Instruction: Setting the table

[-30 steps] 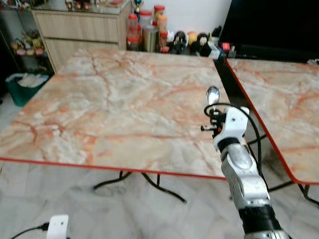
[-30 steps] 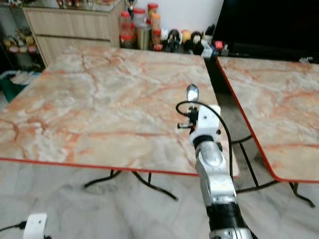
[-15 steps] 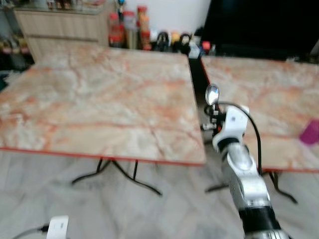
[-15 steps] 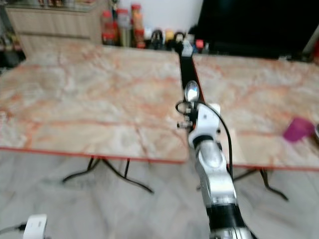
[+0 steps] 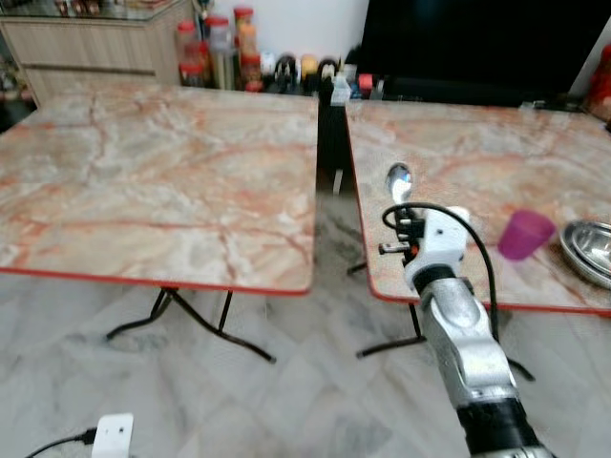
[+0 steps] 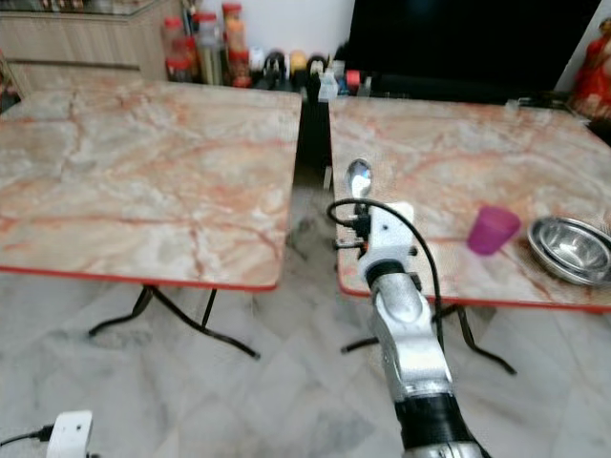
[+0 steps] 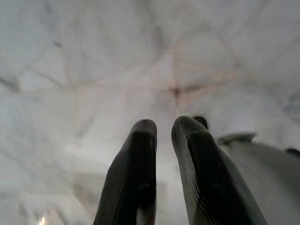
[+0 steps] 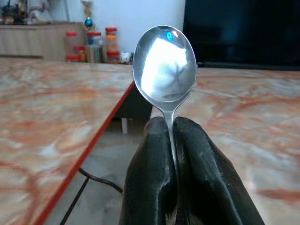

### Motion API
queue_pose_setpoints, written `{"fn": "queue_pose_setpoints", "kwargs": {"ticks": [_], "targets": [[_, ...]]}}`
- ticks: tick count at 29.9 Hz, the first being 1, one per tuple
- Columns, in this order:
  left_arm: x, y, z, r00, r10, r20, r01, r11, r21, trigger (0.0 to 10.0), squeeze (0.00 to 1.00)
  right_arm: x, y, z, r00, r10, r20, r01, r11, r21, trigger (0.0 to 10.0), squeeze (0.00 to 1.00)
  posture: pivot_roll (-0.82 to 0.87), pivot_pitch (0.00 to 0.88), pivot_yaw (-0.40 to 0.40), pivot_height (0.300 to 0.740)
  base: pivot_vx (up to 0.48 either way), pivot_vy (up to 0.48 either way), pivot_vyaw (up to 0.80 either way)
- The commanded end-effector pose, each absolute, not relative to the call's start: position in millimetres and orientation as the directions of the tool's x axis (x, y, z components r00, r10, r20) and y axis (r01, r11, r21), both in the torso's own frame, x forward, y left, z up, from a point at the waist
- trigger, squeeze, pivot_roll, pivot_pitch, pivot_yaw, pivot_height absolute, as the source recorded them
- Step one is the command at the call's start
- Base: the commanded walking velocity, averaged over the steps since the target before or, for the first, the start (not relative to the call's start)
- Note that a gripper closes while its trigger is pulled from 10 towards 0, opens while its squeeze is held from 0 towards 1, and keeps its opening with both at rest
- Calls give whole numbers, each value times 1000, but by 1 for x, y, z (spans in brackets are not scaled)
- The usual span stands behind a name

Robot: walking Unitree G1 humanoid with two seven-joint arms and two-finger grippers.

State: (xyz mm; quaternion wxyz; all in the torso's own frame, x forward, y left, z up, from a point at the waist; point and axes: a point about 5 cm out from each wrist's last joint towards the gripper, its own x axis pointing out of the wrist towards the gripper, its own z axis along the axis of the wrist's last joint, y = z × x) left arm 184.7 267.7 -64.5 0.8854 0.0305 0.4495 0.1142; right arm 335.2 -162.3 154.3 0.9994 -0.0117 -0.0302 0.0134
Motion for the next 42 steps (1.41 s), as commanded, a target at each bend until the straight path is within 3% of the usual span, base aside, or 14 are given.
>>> {"fn": "queue_pose_setpoints", "kwargs": {"ticks": [1,20,42], "targets": [[182,275,-63,561,250,-790,-163,968,190,10000,0,338,-154,165,995,47,93,-48,999,0,10000,0,-2,78,-45,740,259,-360,0],[184,275,-62,563,247,-789,-165,969,186,10000,0,338,-162,163,997,3,80,-5,1000,20,10000,0,-7,94,-44,740,257,-360,0],[184,276,-62,563,250,-787,-169,968,186,10000,0,337,-157,166,994,16,107,-22,998,57,10000,0,-9,94,-45,740,98,-367,-36]]}}
